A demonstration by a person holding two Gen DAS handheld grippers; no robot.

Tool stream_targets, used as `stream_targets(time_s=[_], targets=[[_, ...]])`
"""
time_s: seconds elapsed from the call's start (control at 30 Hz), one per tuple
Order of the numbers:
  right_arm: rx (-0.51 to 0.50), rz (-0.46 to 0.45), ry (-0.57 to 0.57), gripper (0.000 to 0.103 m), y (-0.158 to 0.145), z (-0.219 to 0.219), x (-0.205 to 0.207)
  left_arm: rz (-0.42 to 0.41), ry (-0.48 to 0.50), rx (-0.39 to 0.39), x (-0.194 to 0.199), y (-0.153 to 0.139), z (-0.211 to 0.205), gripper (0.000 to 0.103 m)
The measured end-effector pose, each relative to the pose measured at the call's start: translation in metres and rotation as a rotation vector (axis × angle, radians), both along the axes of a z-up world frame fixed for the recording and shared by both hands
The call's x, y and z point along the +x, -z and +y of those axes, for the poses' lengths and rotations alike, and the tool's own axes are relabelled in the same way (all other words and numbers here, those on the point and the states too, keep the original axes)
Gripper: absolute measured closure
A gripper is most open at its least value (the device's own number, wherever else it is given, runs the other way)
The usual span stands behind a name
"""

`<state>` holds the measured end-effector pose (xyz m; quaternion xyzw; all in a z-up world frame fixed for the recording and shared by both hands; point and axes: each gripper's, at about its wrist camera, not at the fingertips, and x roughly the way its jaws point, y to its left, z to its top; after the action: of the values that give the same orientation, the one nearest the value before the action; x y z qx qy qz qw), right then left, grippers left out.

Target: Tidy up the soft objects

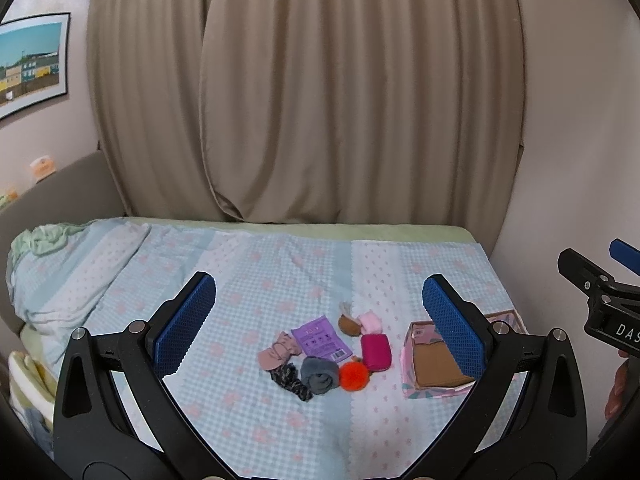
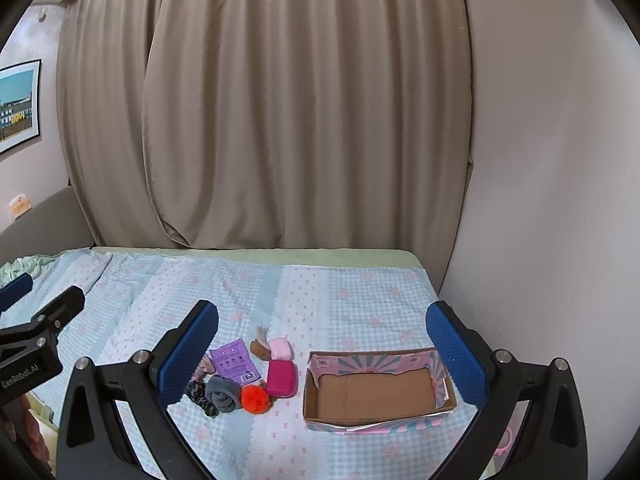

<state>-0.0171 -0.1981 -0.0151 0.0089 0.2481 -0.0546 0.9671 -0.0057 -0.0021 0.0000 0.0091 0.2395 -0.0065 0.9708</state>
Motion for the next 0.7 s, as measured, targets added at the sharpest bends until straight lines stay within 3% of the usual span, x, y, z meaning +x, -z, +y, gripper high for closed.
stream_targets(time_s=[0.7], targets=[[-0.009,-0.005,0.010,0.000,0.0050,0.0027,-0.0035,0.012,0.018,-0.013,-0.0060,0.0034,0.0004,0.001]])
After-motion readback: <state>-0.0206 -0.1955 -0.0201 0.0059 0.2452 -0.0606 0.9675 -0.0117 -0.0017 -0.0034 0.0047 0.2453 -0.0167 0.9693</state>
